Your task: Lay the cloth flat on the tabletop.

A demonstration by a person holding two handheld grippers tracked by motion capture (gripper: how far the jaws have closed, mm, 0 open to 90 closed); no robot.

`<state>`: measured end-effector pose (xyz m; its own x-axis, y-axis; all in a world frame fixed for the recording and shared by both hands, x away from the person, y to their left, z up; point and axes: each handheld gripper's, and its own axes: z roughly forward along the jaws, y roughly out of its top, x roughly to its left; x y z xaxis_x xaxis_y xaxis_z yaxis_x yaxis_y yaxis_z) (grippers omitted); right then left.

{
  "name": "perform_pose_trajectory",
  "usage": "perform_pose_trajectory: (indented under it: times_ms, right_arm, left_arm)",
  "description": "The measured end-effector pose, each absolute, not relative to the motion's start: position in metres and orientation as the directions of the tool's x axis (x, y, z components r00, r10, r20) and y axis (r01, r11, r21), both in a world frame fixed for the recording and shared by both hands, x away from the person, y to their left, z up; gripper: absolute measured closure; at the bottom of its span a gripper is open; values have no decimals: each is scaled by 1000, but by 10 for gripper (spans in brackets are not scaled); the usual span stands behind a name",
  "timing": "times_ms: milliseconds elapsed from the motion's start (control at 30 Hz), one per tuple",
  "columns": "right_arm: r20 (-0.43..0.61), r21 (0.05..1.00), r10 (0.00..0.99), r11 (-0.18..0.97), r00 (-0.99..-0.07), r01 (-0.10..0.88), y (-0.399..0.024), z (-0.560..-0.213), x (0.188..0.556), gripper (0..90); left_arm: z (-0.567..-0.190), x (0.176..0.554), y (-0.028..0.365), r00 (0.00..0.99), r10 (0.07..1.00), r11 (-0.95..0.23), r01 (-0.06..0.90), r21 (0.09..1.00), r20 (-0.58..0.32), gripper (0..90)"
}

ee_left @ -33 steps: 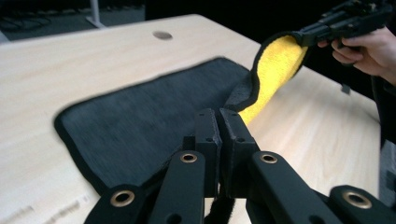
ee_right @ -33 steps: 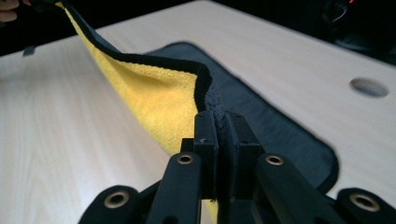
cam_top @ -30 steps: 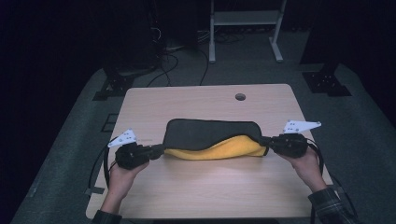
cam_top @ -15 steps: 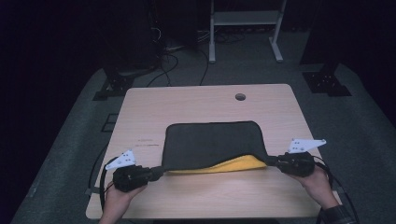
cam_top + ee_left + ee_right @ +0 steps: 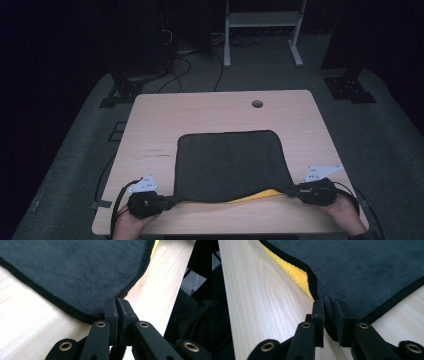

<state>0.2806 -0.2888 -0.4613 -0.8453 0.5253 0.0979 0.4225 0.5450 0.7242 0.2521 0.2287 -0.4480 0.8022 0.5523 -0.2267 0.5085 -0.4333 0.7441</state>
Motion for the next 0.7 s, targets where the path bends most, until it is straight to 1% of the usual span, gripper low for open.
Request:
perform_pose_trajectory:
  times_ms: [100,200,267,400,500,567,600,633,700]
  right_arm:
    - [100,714,520,557,-848,425,-289,-464,278,734]
    - [116,704,512,562,-851,434,-290,-466,275,680]
    - [117,697,511,569,-852,437,-291,-467,272,658]
    - [128,703,515,556,-848,444,-296,-466,267,617]
    - [130,711,525,542,-841,448,-299,-465,266,556]
    - [127,720,543,525,-830,454,-298,-464,268,467]
    - [125,723,551,519,-825,456,-298,-464,270,433]
    - [118,729,569,507,-814,460,-299,-463,272,384]
    - [105,744,606,479,-789,467,-301,-463,277,310]
  left_arm:
    - [-450,251,229,801,555,-451,516,728,-224,857]
    - [-452,250,231,801,555,-463,522,716,-225,854]
    - [-454,248,231,798,557,-465,529,710,-230,849]
    - [-454,245,235,793,562,-454,535,712,-238,808]
    - [-451,242,240,780,585,-428,530,732,-223,721]
    - [-450,244,243,769,601,-413,531,740,-216,643]
    - [-450,245,244,761,612,-403,534,743,-215,619]
    - [-450,246,244,757,618,-400,536,744,-213,563]
    - [-450,250,244,750,628,-393,536,747,-208,489]
